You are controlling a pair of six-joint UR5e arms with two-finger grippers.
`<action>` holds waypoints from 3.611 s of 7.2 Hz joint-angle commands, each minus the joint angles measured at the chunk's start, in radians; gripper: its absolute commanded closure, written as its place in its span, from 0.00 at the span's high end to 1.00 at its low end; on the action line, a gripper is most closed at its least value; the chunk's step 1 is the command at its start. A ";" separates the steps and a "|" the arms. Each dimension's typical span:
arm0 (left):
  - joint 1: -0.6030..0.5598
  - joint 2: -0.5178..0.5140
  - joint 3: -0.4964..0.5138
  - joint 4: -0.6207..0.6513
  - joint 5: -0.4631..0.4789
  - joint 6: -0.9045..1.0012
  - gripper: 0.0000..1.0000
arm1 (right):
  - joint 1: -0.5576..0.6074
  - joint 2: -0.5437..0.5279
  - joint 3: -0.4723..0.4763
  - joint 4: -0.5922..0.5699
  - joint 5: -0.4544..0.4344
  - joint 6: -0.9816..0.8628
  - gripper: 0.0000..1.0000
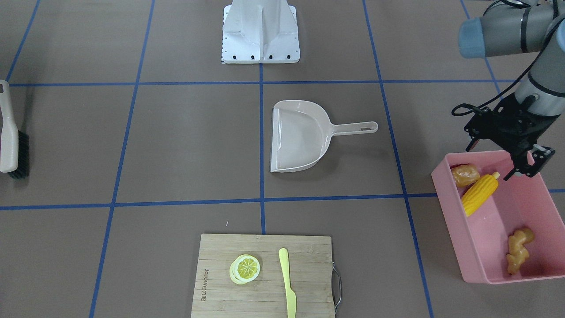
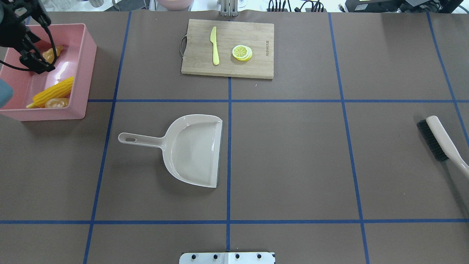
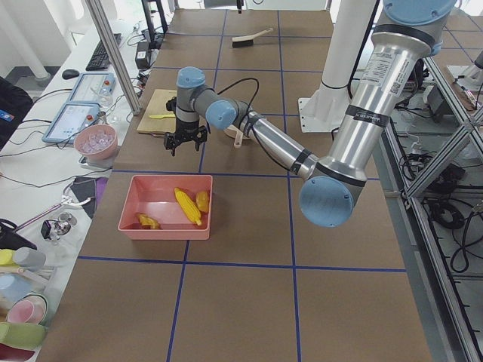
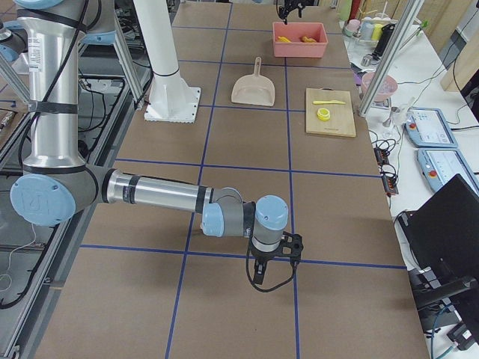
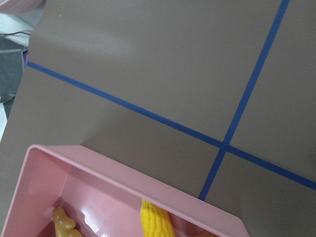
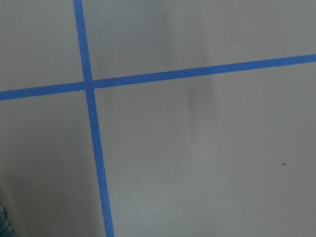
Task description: Sweep and dump trash into bin
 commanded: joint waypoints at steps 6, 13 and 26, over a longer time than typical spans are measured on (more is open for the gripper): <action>-0.335 0.451 0.007 -0.005 -0.220 -0.104 0.98 | 0.000 -0.002 0.011 0.002 0.076 -0.011 1.00; -0.483 0.431 0.043 0.203 -0.221 -0.104 0.98 | 0.000 -0.003 0.011 0.001 0.076 -0.008 1.00; -0.481 0.428 0.030 0.200 -0.227 -0.104 0.98 | 0.000 0.000 0.019 0.002 0.078 -0.006 1.00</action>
